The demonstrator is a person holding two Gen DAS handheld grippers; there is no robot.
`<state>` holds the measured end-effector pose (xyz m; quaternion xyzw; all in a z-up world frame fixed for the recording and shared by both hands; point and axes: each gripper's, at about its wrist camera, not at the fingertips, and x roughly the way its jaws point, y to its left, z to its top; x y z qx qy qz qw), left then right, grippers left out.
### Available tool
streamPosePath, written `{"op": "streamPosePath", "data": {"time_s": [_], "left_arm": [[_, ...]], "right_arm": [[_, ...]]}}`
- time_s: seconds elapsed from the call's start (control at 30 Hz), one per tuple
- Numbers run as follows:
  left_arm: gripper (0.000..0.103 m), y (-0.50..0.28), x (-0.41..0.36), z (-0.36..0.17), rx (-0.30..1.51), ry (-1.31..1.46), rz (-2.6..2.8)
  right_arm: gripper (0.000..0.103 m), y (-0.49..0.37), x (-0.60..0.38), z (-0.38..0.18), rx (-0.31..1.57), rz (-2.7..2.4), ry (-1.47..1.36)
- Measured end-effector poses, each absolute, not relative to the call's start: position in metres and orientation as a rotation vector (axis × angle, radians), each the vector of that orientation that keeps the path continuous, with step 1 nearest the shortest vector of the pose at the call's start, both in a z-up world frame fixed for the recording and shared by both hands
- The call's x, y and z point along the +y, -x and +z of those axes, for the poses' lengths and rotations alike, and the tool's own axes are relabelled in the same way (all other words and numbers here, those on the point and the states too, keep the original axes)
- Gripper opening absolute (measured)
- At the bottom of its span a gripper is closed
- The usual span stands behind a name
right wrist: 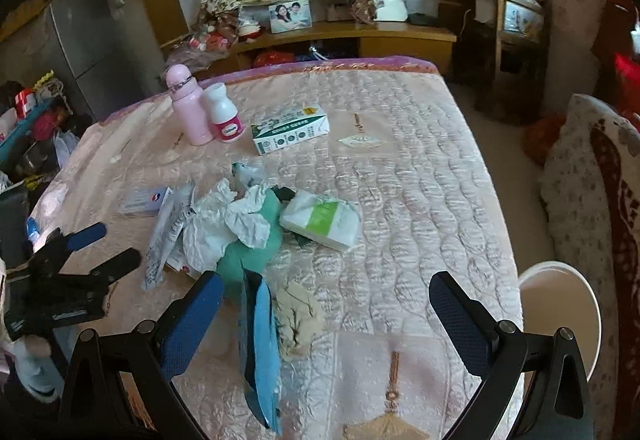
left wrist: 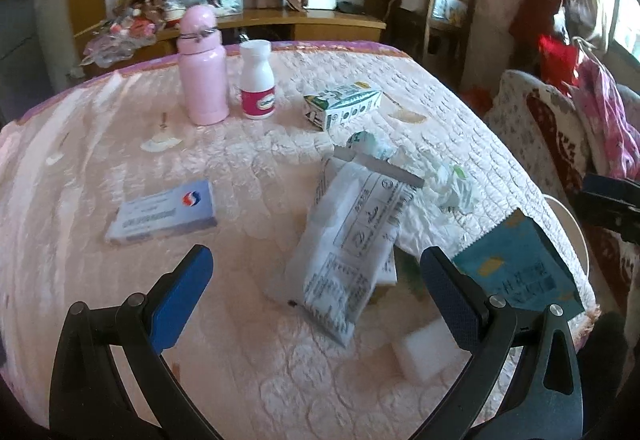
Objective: Collect trash
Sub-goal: 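Close left gripper on grey sachet while right gripper grasps crumpled white tissue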
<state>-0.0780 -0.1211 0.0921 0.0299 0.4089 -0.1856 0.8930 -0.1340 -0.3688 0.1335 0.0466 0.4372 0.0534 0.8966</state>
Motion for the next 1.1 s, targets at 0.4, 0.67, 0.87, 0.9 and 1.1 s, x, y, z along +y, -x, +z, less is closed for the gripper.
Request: {"op": "streamPosePath", "data": {"time_s": [0.4,0.67,0.87,0.9,1.1], "left_arm": [[0.060,0.041,-0.135,0.064,0.986,-0.042,-0.572],[0.055,0.048,-0.109,0.082,0.930,-0.027,-0.545],[0.055,0.047,-0.078,0.084,0.948,0.060,-0.516],[0.055,0.048,-0.074,0.084,0.954,0.078,-0.520],[0.055,0.055,-0.068,0.086,0.955,0.089,-0.519]], "right_arm": [[0.100,0.092,-0.339,0.124,0.942,0.238,-0.055],[0.087,0.065,-0.302,0.116,0.983,0.313,0.042],[0.086,0.043,-0.270,0.107,1.044,0.375,0.098],[0.086,0.038,-0.263,0.101,1.061,0.371,0.122],[0.035,0.025,-0.256,0.075,1.159,0.390,0.097]]}}
